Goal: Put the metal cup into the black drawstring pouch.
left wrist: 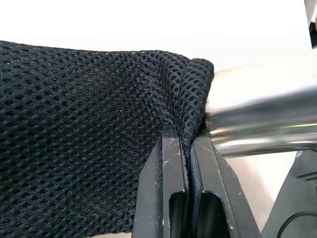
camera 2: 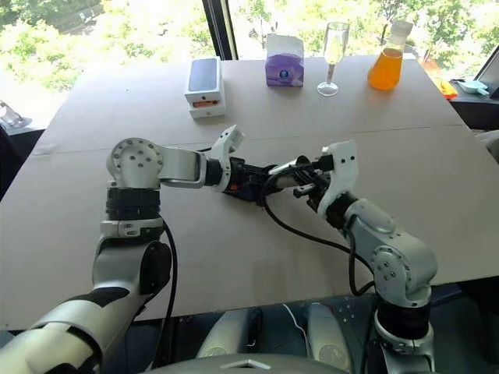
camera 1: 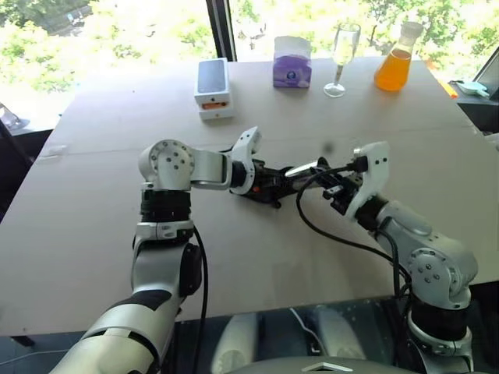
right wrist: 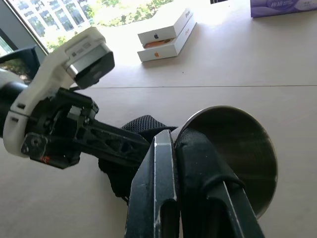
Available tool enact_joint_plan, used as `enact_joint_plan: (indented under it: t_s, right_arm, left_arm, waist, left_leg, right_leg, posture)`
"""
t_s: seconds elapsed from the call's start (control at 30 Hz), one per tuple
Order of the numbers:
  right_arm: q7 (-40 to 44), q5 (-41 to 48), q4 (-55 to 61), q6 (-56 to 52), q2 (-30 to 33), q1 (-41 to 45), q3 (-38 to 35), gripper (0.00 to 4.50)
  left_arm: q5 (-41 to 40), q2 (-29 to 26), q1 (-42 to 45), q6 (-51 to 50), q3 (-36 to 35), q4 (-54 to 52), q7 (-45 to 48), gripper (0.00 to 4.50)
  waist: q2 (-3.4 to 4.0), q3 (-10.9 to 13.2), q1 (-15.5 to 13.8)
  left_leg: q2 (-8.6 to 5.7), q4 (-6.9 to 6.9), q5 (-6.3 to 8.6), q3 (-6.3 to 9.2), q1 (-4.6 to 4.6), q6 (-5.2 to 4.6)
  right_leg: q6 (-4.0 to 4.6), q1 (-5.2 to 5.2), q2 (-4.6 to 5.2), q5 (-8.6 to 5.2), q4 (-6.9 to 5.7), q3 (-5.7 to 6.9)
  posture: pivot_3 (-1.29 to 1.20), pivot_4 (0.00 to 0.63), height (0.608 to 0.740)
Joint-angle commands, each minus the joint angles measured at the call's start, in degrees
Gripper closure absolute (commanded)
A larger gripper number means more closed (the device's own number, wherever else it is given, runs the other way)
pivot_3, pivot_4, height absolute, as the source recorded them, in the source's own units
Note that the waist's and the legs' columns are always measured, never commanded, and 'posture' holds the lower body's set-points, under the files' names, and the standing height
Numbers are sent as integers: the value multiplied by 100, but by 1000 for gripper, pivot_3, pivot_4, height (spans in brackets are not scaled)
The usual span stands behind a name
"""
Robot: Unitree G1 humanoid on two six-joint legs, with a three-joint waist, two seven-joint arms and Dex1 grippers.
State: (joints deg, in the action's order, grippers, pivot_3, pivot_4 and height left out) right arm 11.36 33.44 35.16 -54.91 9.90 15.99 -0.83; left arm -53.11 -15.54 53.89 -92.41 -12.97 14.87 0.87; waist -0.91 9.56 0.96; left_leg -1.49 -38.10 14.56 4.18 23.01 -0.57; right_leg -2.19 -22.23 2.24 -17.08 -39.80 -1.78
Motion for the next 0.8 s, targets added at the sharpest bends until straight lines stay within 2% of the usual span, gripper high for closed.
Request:
enact_joint_plan:
  t_s: [0.03, 0.3, 0.53, 0.7, 0.8]
  right_arm:
    - [270, 40, -21, 233, 3, -95, 335, 4427]
    - [782, -97, -534, 836, -86, 2, 751, 4427]
    - [1048, -345, -1035, 1024, -67, 141, 1056, 4427]
    - [1080, -396, -1301, 1084, -168, 204, 1012, 4427]
    - [1099, -105, -1373, 1036, -355, 219, 769, 4427]
  left_arm:
    - [-429, 70, 186, -9, -120, -169, -13, 4500]
    - [-797, 140, 253, -9, -42, -190, -191, 4500]
    - [-1121, -83, 308, -9, 229, -549, 115, 4500]
    - [-1263, -280, 248, -9, 476, -793, 247, 4500]
    - [-1049, -312, 112, -9, 568, -1012, 327, 4500]
  waist:
    - [0, 0, -1]
    - [0, 0, -4]
    - [0, 0, 2]
    - [-1, 1, 3]
    - [1, 2, 22]
  left_leg:
    - [0, 0, 0, 0, 0, 0]
    - [1, 0, 0, 1, 0, 1]
    - [2, 2, -1, 1, 0, 2]
    - [-2, -4, -1, 4, 14, 2]
    - [-1, 2, -1, -2, 5, 3]
  right_leg:
    - [0, 0, 0, 0, -1, 0]
    - [0, 0, 0, 0, 0, 0]
    - [0, -3, -2, 0, -1, -1]
    - [0, -8, 5, 0, 4, 0]
    - [0, -9, 2, 0, 0, -10]
  posture:
    - [0, 150, 740]
    - [0, 150, 740]
    - [0, 150, 740]
    - [0, 150, 740]
    - [0, 150, 740]
